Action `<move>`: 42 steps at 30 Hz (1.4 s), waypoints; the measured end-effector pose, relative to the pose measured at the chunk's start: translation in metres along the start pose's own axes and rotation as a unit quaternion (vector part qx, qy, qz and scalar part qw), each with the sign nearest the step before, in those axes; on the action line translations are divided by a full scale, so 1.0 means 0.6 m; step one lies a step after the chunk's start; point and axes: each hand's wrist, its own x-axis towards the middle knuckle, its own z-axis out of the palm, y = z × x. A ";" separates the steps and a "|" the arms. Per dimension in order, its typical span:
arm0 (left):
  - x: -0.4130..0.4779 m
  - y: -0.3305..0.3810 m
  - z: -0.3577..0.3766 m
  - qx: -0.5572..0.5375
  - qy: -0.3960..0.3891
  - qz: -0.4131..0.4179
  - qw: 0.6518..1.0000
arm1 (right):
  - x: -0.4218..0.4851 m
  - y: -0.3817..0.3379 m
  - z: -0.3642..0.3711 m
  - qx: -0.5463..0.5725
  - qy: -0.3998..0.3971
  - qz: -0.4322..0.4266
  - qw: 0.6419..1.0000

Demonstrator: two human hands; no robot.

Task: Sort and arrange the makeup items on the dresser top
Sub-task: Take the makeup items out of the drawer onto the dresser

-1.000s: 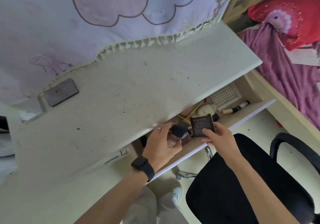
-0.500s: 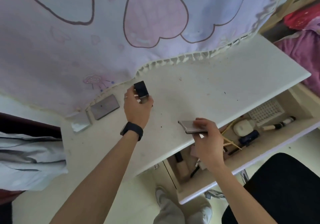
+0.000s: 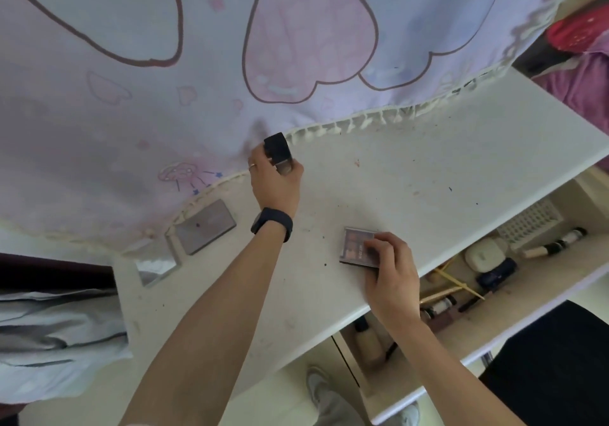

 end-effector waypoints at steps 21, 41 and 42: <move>-0.230 -0.017 -0.051 -0.107 -0.278 -0.233 0.926 | 0.004 -0.006 -0.007 0.012 -0.014 0.012 1.000; -0.226 -0.134 -0.329 0.208 -0.330 0.010 0.921 | -0.013 -0.191 0.022 0.304 -0.372 0.202 0.853; -0.221 -0.145 -0.343 0.242 -0.311 0.031 0.918 | -0.016 -0.201 0.035 0.293 -0.383 0.183 0.857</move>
